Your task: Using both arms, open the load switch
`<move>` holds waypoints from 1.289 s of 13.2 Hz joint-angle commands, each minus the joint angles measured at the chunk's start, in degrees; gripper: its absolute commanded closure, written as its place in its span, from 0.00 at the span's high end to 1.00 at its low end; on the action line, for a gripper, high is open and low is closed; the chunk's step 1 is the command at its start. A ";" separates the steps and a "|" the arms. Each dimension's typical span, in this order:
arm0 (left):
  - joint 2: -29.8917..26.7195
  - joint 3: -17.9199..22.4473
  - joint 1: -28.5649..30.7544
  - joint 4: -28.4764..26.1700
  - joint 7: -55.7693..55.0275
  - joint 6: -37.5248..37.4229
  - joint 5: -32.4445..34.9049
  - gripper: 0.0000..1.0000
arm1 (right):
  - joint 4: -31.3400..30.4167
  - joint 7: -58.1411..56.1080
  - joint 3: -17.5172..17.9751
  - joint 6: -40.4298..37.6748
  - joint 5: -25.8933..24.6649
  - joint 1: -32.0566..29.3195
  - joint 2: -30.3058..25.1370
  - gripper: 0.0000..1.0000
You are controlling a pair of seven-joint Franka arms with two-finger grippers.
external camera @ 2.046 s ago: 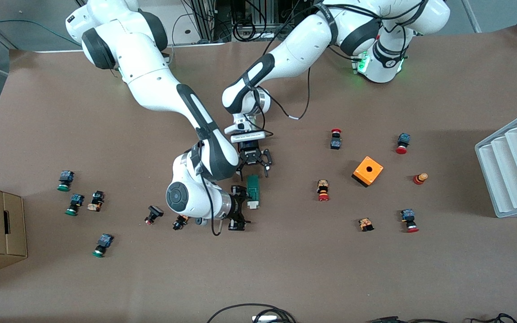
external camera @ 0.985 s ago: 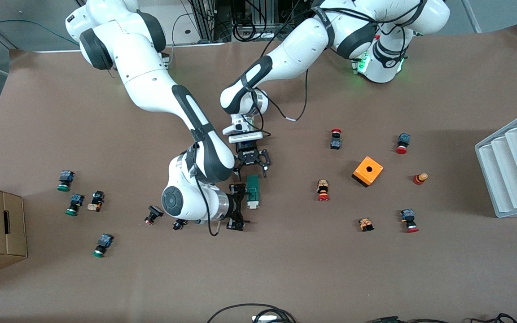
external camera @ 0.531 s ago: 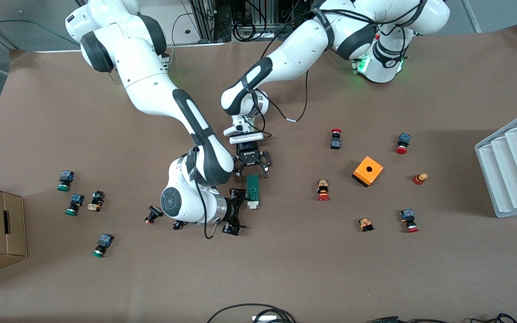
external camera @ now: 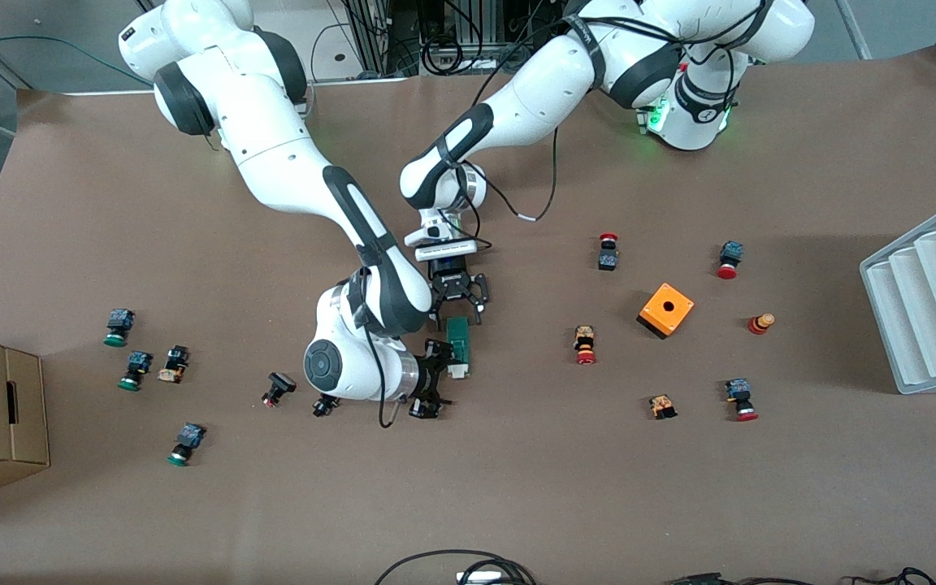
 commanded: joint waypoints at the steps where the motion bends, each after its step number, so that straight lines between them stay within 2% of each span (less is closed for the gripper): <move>1: 1.38 -0.34 0.14 1.83 0.81 -1.02 0.78 0.80 | 1.20 1.77 -0.09 2.14 1.99 0.88 1.30 0.83; 2: 1.38 -0.42 0.14 1.83 0.81 -1.02 0.78 0.79 | 1.20 1.87 -0.09 2.14 1.99 1.41 1.39 0.82; 4: 1.38 -0.78 0.22 1.83 0.81 -1.02 0.78 0.74 | 1.20 2.13 -0.09 2.14 1.99 1.50 1.39 0.73; 6: 1.38 -0.78 0.22 1.83 0.81 -1.02 0.78 0.72 | 1.11 2.31 -0.09 2.05 1.99 1.50 1.31 0.70; 7: 1.38 -0.78 0.22 1.83 0.90 -1.02 0.78 0.72 | 1.11 2.31 -0.09 2.05 1.99 1.50 1.31 0.61; 9: 1.38 -0.78 0.22 1.83 1.25 -1.11 0.78 0.69 | 0.94 2.31 -0.09 1.96 2.08 1.59 1.04 0.59; 11: 1.38 -0.87 0.31 1.83 3.00 -1.11 0.78 0.65 | 0.94 2.31 -0.09 1.70 2.08 1.59 1.04 0.51; 17: 1.46 -0.87 0.31 1.83 3.01 -1.11 0.78 0.60 | 0.15 2.31 -0.09 1.26 2.08 1.59 0.52 0.49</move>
